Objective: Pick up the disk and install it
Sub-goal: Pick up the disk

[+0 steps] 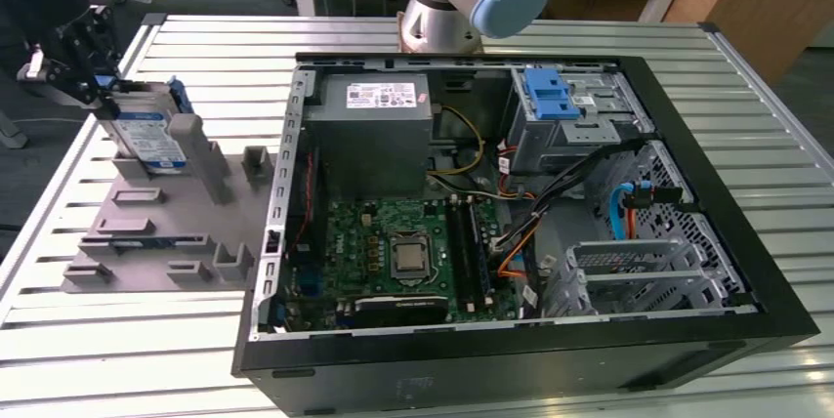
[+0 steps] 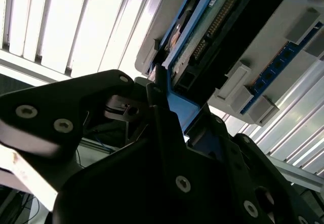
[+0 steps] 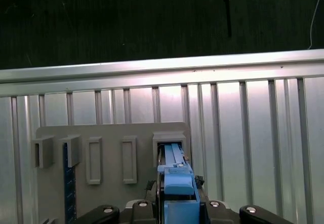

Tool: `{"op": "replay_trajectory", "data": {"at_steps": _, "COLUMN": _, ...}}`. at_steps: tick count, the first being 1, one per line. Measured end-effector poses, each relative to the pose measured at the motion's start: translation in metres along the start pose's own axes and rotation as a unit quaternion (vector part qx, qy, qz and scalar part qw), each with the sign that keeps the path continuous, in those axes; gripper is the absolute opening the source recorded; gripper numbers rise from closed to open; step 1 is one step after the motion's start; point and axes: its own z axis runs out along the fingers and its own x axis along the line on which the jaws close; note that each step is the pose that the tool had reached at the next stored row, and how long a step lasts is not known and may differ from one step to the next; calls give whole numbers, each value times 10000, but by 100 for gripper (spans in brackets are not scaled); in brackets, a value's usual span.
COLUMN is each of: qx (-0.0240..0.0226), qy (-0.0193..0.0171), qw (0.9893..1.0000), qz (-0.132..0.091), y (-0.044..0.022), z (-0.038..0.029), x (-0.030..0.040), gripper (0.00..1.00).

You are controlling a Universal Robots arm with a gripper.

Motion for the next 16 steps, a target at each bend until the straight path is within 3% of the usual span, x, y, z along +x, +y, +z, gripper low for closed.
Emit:
{"op": "replay_trajectory", "data": {"at_steps": 8, "qx": 0, "qy": 0, "qw": 10000, "qz": -7, "y": 0, "z": 0, "x": 0, "gripper": 37}}
{"op": "replay_trajectory", "data": {"at_steps": 16, "qx": 2, "qy": 0, "qw": 9998, "qz": -209, "y": 0, "z": 0, "x": 0, "gripper": 37}}
